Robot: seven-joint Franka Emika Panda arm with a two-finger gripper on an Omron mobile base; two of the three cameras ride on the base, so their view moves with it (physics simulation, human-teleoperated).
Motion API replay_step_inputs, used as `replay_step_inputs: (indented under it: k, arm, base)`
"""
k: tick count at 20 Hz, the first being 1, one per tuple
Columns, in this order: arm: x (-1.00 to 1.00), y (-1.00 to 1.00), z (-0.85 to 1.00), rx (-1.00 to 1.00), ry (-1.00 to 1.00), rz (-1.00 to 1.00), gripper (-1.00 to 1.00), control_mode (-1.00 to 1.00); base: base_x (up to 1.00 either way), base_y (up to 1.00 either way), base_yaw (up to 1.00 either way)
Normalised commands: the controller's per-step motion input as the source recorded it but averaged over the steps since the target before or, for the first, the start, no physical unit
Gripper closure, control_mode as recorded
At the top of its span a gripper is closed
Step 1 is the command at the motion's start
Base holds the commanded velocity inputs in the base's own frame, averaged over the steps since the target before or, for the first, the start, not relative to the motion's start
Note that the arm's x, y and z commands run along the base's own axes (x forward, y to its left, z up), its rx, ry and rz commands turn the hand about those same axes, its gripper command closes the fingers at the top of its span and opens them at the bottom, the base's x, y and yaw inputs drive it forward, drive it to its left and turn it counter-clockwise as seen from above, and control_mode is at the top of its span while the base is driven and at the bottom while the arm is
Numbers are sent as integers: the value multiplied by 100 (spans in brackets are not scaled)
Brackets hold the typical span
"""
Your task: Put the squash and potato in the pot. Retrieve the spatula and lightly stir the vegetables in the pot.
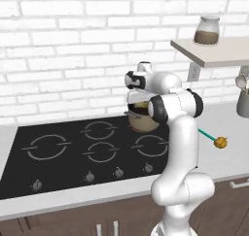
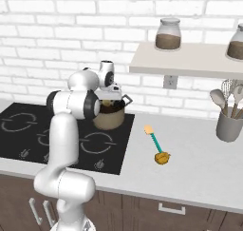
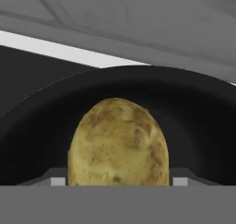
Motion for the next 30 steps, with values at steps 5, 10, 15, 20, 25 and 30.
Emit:
replay_step_inputs:
  k: [5, 10, 15, 20, 25, 30]
  arm:
    - [-12, 6, -4, 1, -4, 0, -100, -100]
    - [-23, 0, 5, 5, -9, -2, -100, -100]
    - [-50, -5, 46, 5, -7, -11, -100, -100]
    - [-97, -32, 38, 0, 0, -15, -100, -100]
    - [-100, -39, 15, 0, -2, -11, -100, -100]
    - [-100, -55, -16, -9, -1, -2, -100, -100]
  base:
    - [0, 0, 0]
    - [0, 0, 0]
    - [0, 0, 0]
    - [0, 0, 0]
    - [0, 0, 0]
    - [0, 0, 0]
